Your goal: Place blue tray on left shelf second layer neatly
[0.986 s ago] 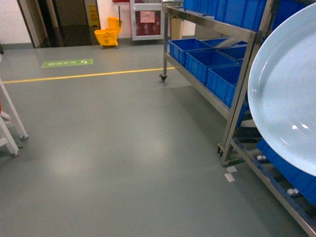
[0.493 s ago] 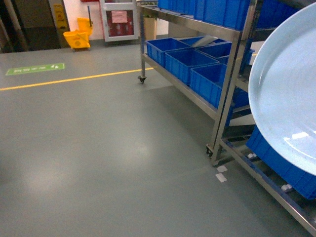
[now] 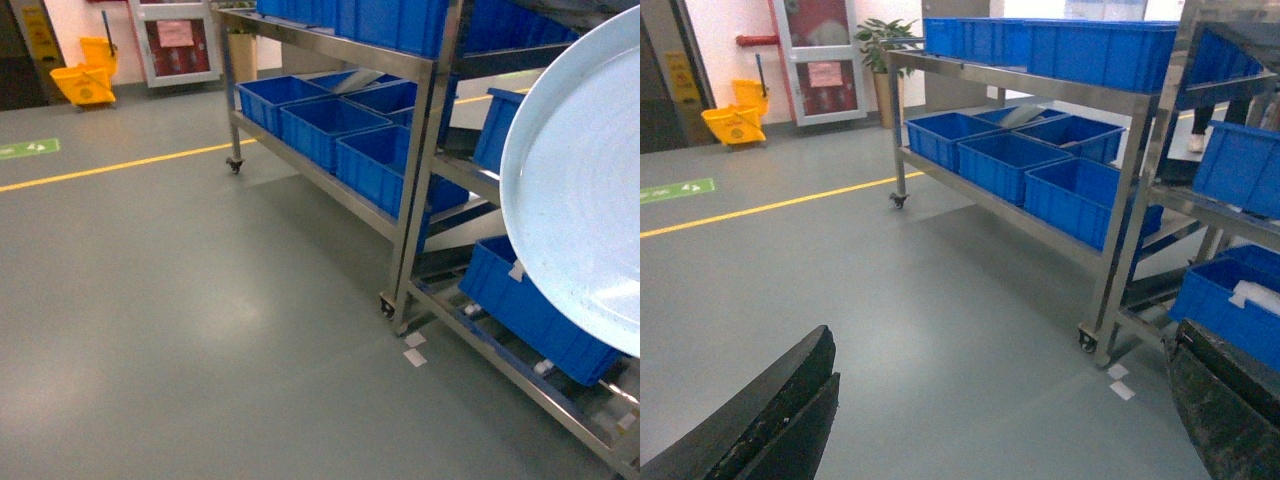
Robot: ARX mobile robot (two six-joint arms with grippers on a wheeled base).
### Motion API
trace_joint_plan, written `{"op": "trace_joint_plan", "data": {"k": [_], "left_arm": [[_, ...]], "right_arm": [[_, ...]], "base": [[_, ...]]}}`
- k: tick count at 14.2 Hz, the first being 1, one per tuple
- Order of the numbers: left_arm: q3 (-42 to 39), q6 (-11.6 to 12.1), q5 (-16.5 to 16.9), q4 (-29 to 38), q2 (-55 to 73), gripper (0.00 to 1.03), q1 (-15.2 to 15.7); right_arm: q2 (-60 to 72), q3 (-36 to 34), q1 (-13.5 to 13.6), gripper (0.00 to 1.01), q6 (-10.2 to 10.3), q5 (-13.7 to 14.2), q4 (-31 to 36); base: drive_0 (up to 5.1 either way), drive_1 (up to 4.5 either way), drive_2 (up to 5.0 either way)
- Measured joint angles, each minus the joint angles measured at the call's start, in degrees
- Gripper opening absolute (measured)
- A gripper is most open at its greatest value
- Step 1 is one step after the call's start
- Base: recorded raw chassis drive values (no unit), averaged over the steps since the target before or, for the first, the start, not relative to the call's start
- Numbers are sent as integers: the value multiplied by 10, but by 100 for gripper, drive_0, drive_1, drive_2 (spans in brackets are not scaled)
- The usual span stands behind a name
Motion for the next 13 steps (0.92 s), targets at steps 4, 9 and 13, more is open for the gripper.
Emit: {"op": "trace_joint_plan", "data": {"k": [4, 9, 13], "left_arm": [[0, 0, 0, 1, 0, 98, 0], [0, 0, 2, 2, 0, 98, 0], [0, 0, 3, 0, 0, 98, 0]], "right_arm": [[0, 0, 3, 2, 0, -2, -1], [0, 0, 2, 2, 0, 2, 0], [0, 0, -2, 2, 0, 7, -1]], "base": [[186, -368, -368], [319, -421, -421], [-141, -141, -141]]}}
